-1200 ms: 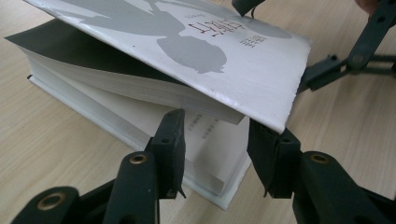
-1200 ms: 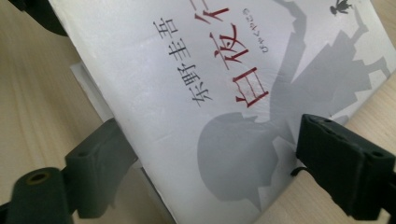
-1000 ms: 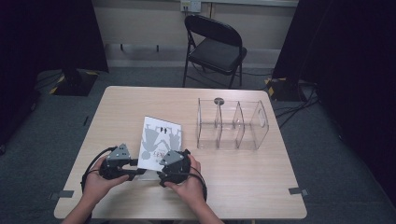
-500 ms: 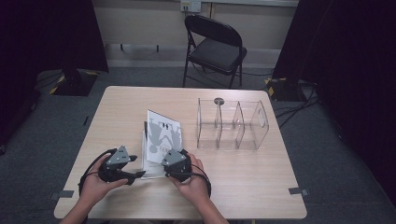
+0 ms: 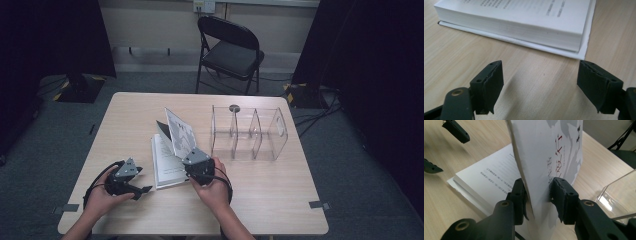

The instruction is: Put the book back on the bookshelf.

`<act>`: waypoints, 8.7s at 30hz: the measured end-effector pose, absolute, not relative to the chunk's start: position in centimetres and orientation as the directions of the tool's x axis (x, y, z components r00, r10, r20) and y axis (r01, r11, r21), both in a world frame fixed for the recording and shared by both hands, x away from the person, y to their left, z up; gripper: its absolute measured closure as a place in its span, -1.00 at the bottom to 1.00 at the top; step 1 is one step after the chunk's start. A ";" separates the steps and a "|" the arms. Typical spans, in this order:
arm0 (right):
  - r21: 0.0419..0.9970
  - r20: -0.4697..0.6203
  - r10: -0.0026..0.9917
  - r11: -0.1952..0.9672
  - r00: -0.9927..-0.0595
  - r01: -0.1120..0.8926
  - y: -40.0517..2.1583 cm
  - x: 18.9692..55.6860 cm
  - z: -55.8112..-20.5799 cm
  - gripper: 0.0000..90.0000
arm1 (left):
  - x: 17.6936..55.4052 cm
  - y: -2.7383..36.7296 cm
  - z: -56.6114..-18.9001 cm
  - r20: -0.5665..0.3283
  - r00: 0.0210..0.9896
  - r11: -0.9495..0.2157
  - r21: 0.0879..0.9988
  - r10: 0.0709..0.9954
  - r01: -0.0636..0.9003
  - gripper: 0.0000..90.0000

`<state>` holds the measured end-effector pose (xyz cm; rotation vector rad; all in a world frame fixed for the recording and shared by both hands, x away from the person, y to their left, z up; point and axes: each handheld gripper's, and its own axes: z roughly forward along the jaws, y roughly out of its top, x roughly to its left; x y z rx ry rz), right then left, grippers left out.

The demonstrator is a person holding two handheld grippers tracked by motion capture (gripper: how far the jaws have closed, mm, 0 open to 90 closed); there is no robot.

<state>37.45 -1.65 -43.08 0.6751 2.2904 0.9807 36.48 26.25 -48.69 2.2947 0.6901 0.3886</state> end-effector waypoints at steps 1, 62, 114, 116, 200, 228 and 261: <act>0.762 -0.288 0.631 0.607 -0.721 0.227 -1.7 37.5 -43.1 0.40 | 36.5 26.2 -48.7 0.080 0.813 -0.614 0.699 0.577 0.367 -0.53; 0.635 -0.191 0.578 0.689 -0.793 0.349 -0.9 38.4 -33.9 0.47 | 39.0 23.0 -47.3 0.244 0.798 -0.646 0.730 0.550 0.222 -0.65; 0.663 -0.181 0.496 0.699 -0.849 0.266 -4.9 38.0 -33.0 -0.43 | 38.5 22.3 -43.1 0.301 0.838 -0.693 0.711 0.455 0.121 0.27; 0.672 -0.171 0.509 0.686 -0.843 0.278 -5.6 37.8 -33.6 -0.43 | 38.6 22.4 -42.9 0.298 0.838 -0.694 0.709 0.457 0.126 0.28; 0.730 0.007 0.677 0.500 -0.736 0.467 -10.8 37.0 -50.1 -0.71 | 40.2 25.3 -40.8 0.105 0.852 -0.619 0.733 0.513 0.282 0.51; 0.729 0.005 0.677 0.501 -0.736 0.466 -10.8 37.0 -50.1 -0.71 | 39.5 25.0 -40.4 0.055 0.852 -0.603 0.730 0.520 0.321 0.54; 0.729 0.002 0.677 0.503 -0.736 0.464 -10.8 37.1 -50.1 -0.71 | 39.3 25.6 -39.8 0.050 0.843 -0.601 0.724 0.536 0.340 0.53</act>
